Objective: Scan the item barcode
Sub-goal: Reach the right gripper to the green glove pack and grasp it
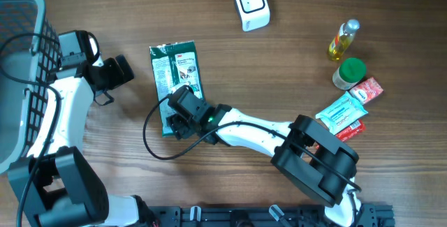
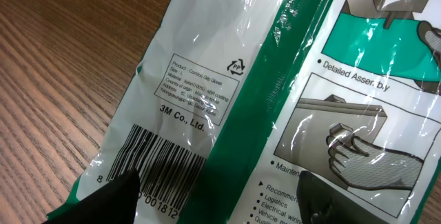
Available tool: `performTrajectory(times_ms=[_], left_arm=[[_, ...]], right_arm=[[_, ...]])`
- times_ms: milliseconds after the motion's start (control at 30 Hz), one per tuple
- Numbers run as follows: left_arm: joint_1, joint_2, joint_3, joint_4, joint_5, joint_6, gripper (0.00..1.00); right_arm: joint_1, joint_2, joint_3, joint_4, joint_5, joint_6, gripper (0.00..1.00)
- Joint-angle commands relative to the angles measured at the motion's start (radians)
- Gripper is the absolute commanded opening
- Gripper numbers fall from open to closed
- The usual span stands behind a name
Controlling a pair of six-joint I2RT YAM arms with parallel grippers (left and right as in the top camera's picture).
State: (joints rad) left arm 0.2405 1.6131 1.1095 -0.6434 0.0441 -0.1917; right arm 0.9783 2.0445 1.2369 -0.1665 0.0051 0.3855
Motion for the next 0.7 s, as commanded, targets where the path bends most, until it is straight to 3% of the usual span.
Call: performTrajectory(times_ms=[0,667], left_arm=[[0.004,0.003,-0.001,0.000,0.008,0.012,1.00],[0.004,0.003,-0.001,0.000,0.008,0.012,1.00]], right_arm=[[-0.003,0.022,0.000,-0.003,0.020,0.011,0.75],[-0.006,0.014,0.001,0.002,0.021,0.006,0.79]])
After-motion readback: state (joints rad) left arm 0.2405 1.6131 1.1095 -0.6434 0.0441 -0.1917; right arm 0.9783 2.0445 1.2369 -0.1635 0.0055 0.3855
